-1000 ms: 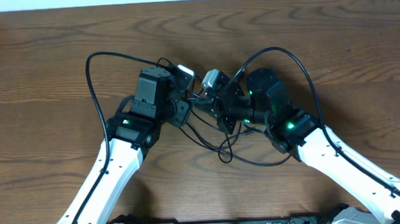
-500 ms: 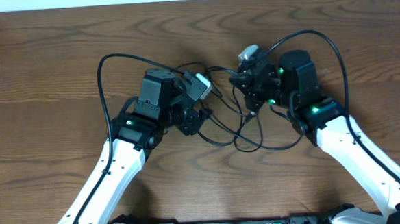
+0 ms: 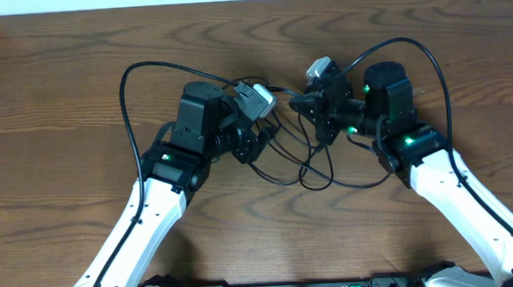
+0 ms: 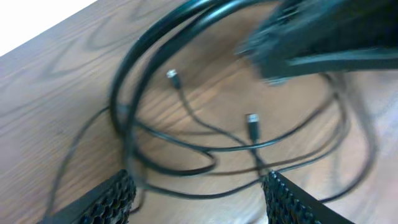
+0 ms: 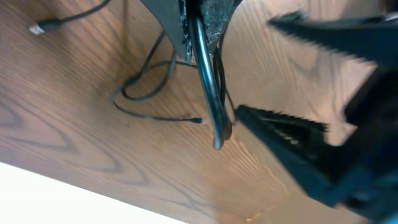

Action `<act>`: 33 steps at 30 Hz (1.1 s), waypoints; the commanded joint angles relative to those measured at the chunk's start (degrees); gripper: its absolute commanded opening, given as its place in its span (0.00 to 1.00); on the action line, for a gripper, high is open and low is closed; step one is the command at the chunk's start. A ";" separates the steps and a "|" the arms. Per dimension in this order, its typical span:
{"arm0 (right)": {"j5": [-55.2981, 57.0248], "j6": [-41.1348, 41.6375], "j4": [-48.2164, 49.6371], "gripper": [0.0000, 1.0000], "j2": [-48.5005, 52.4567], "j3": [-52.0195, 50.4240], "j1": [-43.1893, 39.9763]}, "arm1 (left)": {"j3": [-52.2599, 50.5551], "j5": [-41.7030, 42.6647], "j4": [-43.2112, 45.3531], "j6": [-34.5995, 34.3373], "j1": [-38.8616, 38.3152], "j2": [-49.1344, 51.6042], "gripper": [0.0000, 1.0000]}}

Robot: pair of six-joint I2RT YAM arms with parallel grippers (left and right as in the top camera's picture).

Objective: Untangle cables
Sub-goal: 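Grasp a black cable with the right gripper beside the left gripper, then pull the grippers apart, stretching the black cables between them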

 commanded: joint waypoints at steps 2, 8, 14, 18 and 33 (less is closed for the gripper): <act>-2.95 0.52 0.39 0.01 -5.25 1.16 -0.96 | 0.48 -8.33 0.55 0.79 -0.09 -0.11 0.66; -4.61 1.40 0.20 0.01 -9.27 1.16 -2.56 | 0.48 -8.39 1.11 0.76 -0.09 -0.11 0.66; -7.34 1.60 -0.90 0.01 -11.10 1.16 -2.73 | 0.48 -6.32 2.71 0.74 -0.09 -0.11 0.66; -9.88 1.62 -0.96 0.01 -11.15 1.16 -2.73 | 0.48 -1.22 3.76 0.74 -0.13 -0.09 0.66; -16.04 3.10 -0.94 0.01 -11.15 1.16 -2.73 | 0.48 -1.05 8.17 -1.29 -0.13 1.97 0.08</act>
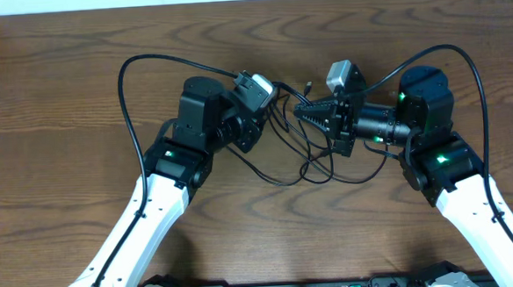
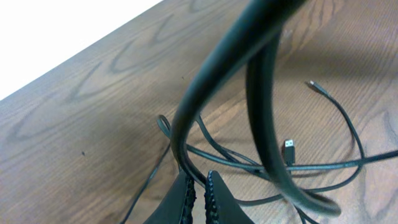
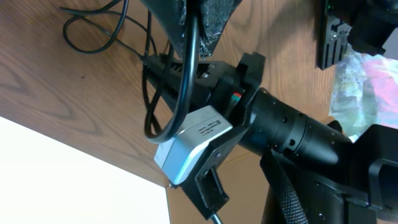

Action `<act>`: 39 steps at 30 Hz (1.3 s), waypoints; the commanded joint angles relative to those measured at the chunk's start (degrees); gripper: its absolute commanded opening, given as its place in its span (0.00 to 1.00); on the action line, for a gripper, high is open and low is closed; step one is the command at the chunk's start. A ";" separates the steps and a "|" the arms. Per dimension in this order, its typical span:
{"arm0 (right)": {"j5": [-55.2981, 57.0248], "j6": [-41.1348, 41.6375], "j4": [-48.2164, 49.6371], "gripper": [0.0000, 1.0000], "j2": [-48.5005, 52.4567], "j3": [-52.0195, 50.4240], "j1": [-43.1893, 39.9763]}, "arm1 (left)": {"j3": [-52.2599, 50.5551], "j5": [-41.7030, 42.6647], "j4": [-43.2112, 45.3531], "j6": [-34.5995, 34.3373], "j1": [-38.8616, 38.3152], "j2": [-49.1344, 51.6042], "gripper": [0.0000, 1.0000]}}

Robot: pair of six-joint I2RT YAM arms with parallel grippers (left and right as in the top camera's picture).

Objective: Untangle cables
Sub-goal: 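Pull the grippers apart, stretching the black cables between them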

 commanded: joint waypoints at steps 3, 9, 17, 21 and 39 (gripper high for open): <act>-2.14 0.83 0.00 0.01 -0.96 1.14 -0.24 | 0.48 0.76 3.21 -1.86 -0.13 0.44 0.08; -1.70 3.82 1.03 0.01 -0.96 1.14 -2.21 | 0.48 0.74 6.95 -9.60 -0.13 0.42 0.52; -12.11 9.33 9.84 0.01 -0.96 1.14 -6.32 | 0.48 1.44 10.73 -22.23 -0.13 0.42 0.96; -17.20 10.49 11.69 0.01 -0.96 1.14 -6.34 | 0.48 1.42 11.17 -22.23 -0.13 0.42 0.97; -1.77 12.72 8.11 0.01 -0.94 1.14 -8.17 | 0.48 -7.30 14.95 -22.18 1.99 -0.50 0.08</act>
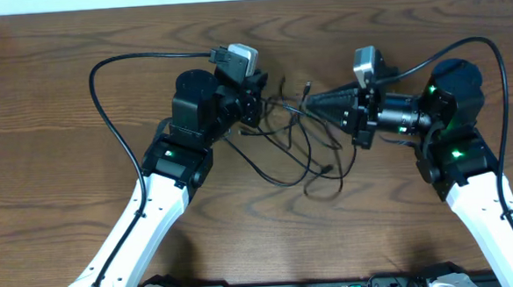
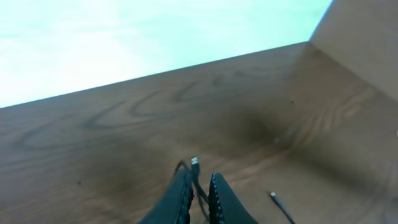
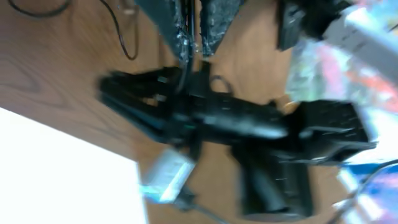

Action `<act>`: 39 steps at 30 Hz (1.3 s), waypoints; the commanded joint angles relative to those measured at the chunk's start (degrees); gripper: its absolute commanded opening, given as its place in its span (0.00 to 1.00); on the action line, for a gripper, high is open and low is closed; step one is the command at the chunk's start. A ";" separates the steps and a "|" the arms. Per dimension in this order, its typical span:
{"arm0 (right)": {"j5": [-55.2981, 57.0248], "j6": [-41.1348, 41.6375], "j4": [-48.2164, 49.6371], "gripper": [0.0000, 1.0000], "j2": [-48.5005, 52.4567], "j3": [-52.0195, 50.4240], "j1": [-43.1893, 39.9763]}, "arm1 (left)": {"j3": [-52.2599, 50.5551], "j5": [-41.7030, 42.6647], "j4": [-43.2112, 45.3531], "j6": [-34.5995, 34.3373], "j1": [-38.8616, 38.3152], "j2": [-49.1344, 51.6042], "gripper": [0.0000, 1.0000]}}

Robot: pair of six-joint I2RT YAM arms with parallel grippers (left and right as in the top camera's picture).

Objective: Untangle cables
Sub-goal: 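Pull the grippers apart, stretching the black cables between them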

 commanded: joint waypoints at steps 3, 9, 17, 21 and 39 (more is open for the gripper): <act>15.39 0.26 -3.34 0.01 -0.83 1.07 -2.67 | 0.50 -2.43 -0.31 0.09 3.87 -1.53 0.07; 20.94 -0.31 -6.19 0.01 -0.83 1.07 -5.68 | 0.50 -2.43 -1.18 0.11 7.50 -2.60 0.08; 26.14 -5.20 -14.73 0.02 -0.83 1.07 -7.26 | 0.52 -2.45 6.25 0.02 11.78 -4.87 0.08; 26.75 -5.86 -17.88 0.06 -0.79 1.05 -7.21 | 0.57 -2.45 8.70 -3.80 15.61 -8.00 0.07; 18.97 -25.53 -28.57 0.78 9.62 1.05 4.02 | 0.57 -2.43 8.09 -7.19 20.92 -12.37 0.08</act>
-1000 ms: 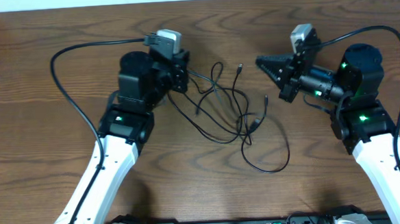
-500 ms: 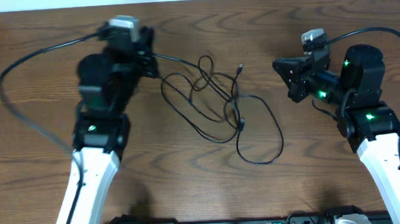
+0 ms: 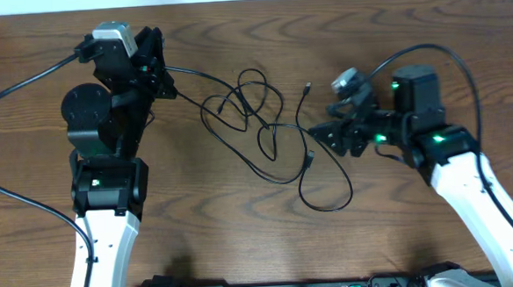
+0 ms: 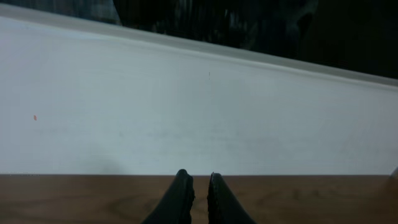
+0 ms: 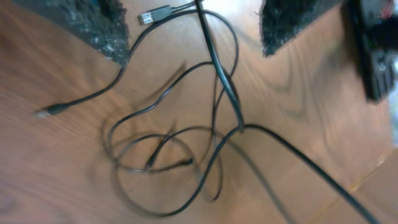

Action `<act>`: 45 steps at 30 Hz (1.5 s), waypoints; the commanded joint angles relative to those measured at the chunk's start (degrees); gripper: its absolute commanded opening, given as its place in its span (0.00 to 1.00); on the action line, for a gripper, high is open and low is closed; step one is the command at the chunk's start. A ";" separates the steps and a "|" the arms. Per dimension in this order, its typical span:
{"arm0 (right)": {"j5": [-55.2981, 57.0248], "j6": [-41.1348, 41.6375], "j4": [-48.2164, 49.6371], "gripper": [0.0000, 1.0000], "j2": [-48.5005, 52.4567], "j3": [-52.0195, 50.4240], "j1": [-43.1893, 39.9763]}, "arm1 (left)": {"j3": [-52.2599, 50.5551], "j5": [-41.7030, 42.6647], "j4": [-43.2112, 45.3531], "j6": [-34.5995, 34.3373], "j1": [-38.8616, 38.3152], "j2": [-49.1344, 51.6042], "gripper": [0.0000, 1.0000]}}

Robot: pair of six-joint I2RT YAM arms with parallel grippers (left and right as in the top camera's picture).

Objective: Untangle cables
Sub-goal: 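Pull the grippers apart, stretching the black cables between them, then carry the black cable off the right edge with the right gripper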

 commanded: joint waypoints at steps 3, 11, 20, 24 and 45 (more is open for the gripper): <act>-1.40 -5.31 0.17 0.86 3.45 0.72 3.08 | 0.59 -0.17 -0.74 -0.72 0.35 -0.46 0.08; -0.98 -5.33 -0.35 0.79 7.04 0.72 4.24 | 0.59 -0.17 -1.09 -0.72 0.35 -0.42 0.08; 1.81 -4.42 -0.44 0.01 10.51 0.74 4.31 | 0.57 -0.20 -1.33 -0.70 0.35 -0.42 0.08; 10.67 2.38 1.33 0.01 7.80 0.96 1.46 | 0.57 -0.90 -2.45 -0.24 0.35 -0.42 0.07; 17.20 8.74 11.63 0.01 -17.73 1.05 -34.95 | 0.52 -2.75 -6.97 2.12 0.35 -0.09 0.07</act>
